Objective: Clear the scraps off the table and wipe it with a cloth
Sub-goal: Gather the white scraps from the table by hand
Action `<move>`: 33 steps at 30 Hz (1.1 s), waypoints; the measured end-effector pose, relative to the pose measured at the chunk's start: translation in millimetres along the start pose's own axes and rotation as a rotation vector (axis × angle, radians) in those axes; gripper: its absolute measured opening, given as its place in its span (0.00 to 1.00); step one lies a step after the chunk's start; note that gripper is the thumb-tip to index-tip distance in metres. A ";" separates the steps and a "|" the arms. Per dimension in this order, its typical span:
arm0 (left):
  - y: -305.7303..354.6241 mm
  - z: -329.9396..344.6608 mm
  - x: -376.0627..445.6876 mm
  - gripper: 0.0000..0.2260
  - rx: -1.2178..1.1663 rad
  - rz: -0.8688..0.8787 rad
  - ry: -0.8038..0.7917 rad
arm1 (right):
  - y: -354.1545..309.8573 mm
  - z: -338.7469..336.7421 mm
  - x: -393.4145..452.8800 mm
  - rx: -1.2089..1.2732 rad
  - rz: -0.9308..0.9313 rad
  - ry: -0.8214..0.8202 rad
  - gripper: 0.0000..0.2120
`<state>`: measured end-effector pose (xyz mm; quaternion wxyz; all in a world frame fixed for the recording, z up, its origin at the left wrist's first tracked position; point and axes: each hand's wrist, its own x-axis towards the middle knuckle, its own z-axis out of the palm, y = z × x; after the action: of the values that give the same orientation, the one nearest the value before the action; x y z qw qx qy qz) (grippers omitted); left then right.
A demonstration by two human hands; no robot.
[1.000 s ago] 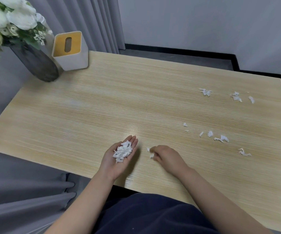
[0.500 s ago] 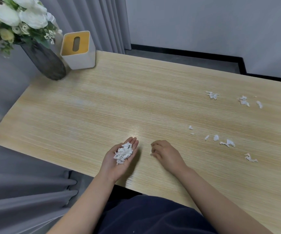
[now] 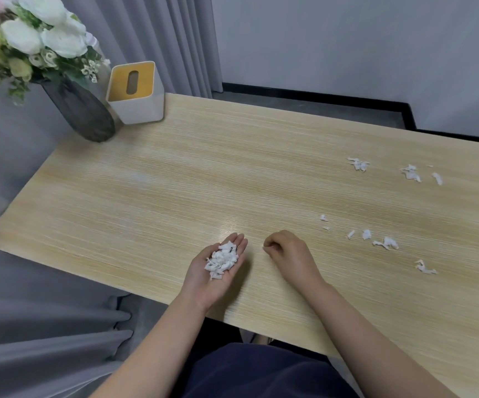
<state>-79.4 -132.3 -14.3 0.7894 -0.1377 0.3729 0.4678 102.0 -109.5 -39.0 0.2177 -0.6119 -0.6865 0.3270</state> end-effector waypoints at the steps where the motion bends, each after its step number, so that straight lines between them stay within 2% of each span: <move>1: -1.9 2.7 1.1 0.16 0.000 -0.007 0.001 | -8.4 -5.4 -1.4 0.050 -0.009 0.032 0.02; 3: -6.3 10.8 0.9 0.16 -0.005 -0.023 0.003 | -28.6 -15.5 -6.0 0.148 -0.054 0.070 0.03; 6: -13.2 21.3 0.9 0.15 -0.057 -0.052 -0.007 | -57.8 -26.8 -16.8 0.219 -0.154 0.039 0.06; 9: -17.5 29.0 0.1 0.16 -0.122 -0.131 -0.047 | -74.9 -32.4 -27.1 0.184 -0.229 -0.009 0.03; 12: -16.3 36.2 -3.2 0.12 -0.087 -0.148 -0.078 | -80.2 -33.5 -35.5 0.089 -0.272 -0.023 0.02; 15: -17.2 36.2 -4.6 0.16 -0.047 -0.139 -0.068 | -79.0 -30.8 -41.6 0.008 -0.256 -0.036 0.04; 20: -26.7 34.3 -7.7 0.17 -0.035 -0.172 -0.108 | -79.0 -28.6 -55.9 -0.049 -0.256 -0.051 0.07; 25: -37.3 38.3 -7.4 0.17 -0.053 -0.213 -0.141 | -72.2 -35.1 -69.4 -0.004 -0.173 0.017 0.09; 33: -65.2 81.1 -1.0 0.17 -0.036 -0.248 -0.170 | -51.8 -71.8 -72.6 0.171 -0.069 0.154 0.06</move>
<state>12.4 -121.2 33.4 0.8672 -0.1567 0.2765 0.3833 127.4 -169.6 55.0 0.3324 -0.5906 -0.6580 0.3283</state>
